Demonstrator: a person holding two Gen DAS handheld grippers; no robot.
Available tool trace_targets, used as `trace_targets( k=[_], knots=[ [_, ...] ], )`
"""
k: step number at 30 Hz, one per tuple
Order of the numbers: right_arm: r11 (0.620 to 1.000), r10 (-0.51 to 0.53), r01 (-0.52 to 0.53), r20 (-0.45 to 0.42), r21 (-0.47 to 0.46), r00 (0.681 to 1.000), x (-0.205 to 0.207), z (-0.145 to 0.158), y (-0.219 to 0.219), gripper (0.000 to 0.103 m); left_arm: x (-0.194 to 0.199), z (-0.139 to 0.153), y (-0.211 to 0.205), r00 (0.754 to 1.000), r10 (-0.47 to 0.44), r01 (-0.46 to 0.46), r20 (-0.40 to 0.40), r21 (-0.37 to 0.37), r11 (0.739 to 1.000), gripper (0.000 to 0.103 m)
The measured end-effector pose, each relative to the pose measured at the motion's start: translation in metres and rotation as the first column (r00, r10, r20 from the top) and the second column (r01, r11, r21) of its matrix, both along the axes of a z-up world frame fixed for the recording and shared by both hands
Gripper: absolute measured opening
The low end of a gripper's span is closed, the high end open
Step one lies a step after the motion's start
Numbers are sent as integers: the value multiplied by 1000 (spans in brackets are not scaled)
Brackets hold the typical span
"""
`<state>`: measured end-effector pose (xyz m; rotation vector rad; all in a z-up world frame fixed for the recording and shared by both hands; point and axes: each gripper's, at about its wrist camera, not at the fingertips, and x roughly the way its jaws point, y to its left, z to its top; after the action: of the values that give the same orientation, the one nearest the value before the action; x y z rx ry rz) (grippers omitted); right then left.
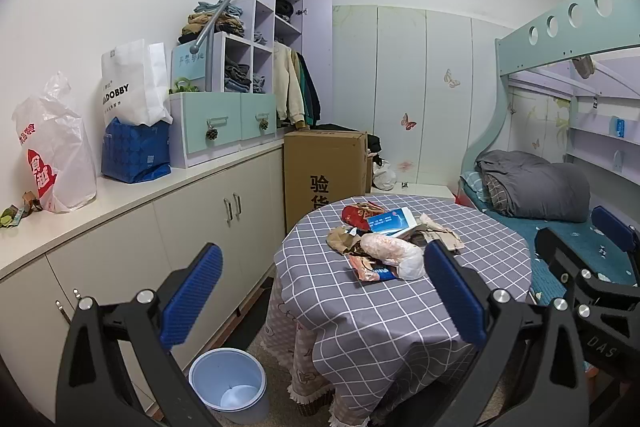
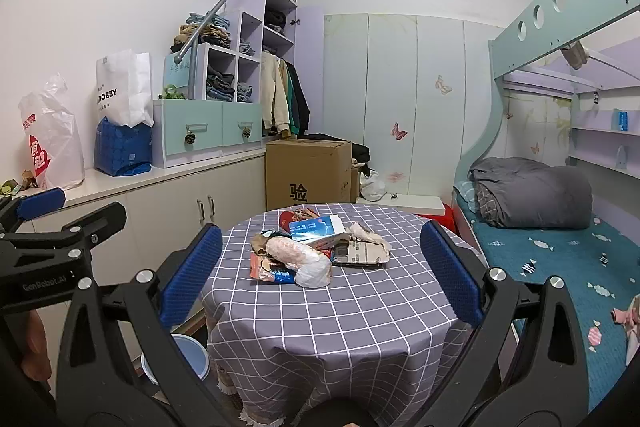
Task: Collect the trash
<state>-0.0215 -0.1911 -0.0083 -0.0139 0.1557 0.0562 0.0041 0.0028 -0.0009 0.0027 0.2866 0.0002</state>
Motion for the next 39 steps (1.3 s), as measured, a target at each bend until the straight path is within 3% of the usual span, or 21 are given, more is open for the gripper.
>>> trace_targets(
  k=[5,11,39],
  knots=[
    [1000,1,-1,-1,2,1000,3,-2,0,97,7,-1,4,1000,0,0,-5,-2,1000,99],
    [1000,2,-2,-2,6,1000,0,-2,2,97,-8,17,-6,1000,2,-2,6,8,1000,99],
    [1000,14,-14,-13,13,1000,3,-14,3,97,-7,7,-17,1000,-4,4,4,19,1000,99]
  ],
)
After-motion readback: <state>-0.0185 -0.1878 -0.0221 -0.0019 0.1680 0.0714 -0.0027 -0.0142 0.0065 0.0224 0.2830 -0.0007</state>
